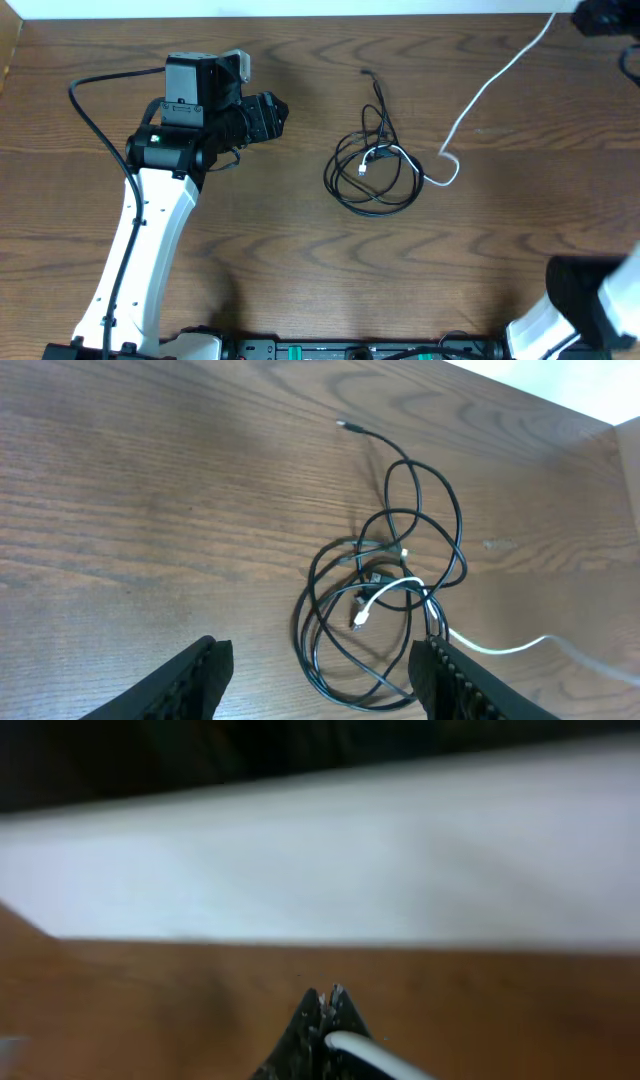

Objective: Untangle cables

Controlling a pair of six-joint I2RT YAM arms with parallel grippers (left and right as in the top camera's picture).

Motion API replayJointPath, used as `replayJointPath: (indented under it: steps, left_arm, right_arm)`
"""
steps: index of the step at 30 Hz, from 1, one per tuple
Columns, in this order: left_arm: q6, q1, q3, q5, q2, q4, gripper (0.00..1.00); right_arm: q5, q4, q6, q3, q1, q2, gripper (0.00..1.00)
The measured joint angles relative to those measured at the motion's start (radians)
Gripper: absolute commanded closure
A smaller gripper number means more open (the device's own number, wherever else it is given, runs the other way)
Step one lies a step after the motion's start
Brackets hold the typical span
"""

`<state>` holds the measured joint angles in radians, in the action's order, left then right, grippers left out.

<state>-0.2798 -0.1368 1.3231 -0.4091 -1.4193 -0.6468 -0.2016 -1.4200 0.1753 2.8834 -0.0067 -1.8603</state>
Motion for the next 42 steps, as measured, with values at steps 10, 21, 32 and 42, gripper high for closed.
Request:
replayJointPath:
  steps: [10,21,32,42]
  left_arm:
    - [0.000,0.000,0.000,0.006,0.000,0.000,0.38]
    - [0.000,0.000,0.000,0.024,0.000,0.000,0.37]
    - [0.000,0.000,0.000,0.024,0.000,0.000,0.37]
    - [0.000,0.000,0.000,0.024,0.000,0.000,0.38]
  right_arm:
    - [0.197,-0.259,-0.001,-0.013,-0.102,-0.231,0.99]
    - [0.267,-0.271,0.001,-0.080,-0.317,-0.457,0.87]
    - [0.245,-0.270,-0.039,-0.085,-0.493,-0.584,0.09]
    - [-0.065,-0.275,-0.243,-0.086,-0.457,-0.570,0.07]
